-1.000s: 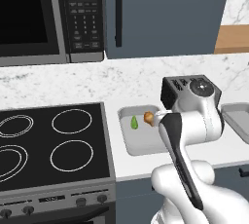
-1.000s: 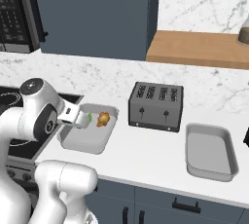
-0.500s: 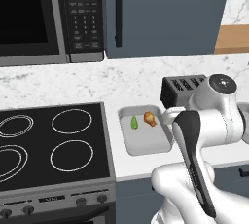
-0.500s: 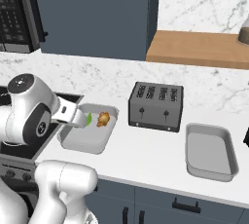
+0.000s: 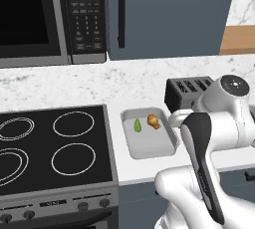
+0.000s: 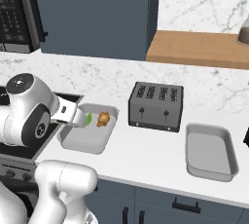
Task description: Place one lemon wedge and one chicken drumstick in each tupperware on the nearby counter, to pack two identical lunches.
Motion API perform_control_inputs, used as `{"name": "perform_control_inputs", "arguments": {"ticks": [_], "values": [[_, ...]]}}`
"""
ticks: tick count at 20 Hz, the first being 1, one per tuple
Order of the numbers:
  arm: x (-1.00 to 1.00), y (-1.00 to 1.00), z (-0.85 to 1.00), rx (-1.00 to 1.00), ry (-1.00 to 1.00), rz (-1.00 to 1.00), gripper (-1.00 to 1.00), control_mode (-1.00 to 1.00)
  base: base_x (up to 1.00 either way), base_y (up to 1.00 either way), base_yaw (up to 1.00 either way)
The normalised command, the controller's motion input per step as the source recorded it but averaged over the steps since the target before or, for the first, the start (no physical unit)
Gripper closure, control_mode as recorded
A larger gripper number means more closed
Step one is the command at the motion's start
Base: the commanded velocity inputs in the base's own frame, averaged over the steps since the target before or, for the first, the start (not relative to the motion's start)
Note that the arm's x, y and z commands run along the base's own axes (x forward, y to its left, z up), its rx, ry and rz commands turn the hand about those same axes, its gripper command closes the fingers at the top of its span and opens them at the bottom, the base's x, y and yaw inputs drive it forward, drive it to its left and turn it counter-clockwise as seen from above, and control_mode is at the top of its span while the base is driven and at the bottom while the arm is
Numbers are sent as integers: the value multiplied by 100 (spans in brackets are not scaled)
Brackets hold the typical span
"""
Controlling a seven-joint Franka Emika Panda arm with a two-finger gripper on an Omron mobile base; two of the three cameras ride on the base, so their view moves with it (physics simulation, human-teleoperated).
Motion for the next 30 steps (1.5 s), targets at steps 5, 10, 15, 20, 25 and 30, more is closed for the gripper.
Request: {"name": "perform_control_inputs", "arguments": {"ticks": [5, 10, 15, 20, 25, 30], "values": [[0, 0, 0, 0, 0, 0, -100, -100, 0, 0, 0], [-2, 0, 0, 0, 0, 0, -100, 100, -28, -4, 0], [0, 0, 0, 0, 0, 0, -100, 100, -96, -45, -13], [0, 0, 0, 0, 0, 0, -100, 100, -79, -87, -32], [0, 0, 0, 0, 0, 0, -100, 100, -51, -100, -31], [0, 0, 0, 0, 0, 0, -100, 100, -31, -100, -24]]}}
